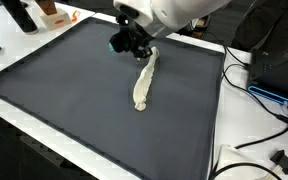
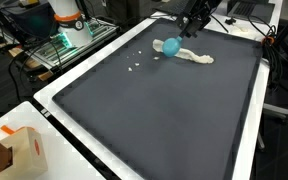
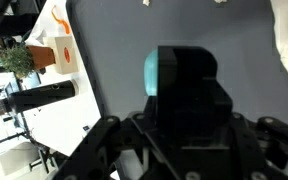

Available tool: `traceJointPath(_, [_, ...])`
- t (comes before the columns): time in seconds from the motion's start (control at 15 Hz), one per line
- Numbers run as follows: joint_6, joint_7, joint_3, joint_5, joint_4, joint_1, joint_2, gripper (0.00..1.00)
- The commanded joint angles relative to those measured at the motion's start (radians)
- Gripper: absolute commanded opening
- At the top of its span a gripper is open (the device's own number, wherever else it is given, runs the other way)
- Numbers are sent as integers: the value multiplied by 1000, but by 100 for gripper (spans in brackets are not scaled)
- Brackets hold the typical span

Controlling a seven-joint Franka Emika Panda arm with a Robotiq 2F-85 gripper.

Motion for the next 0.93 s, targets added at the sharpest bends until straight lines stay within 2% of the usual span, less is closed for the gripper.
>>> traceJointPath(0.0, [-5, -43, -13, -45, 59, 21, 37, 25])
traceJointPath(0.87, [116, -149, -8, -31, 120, 20, 39, 25])
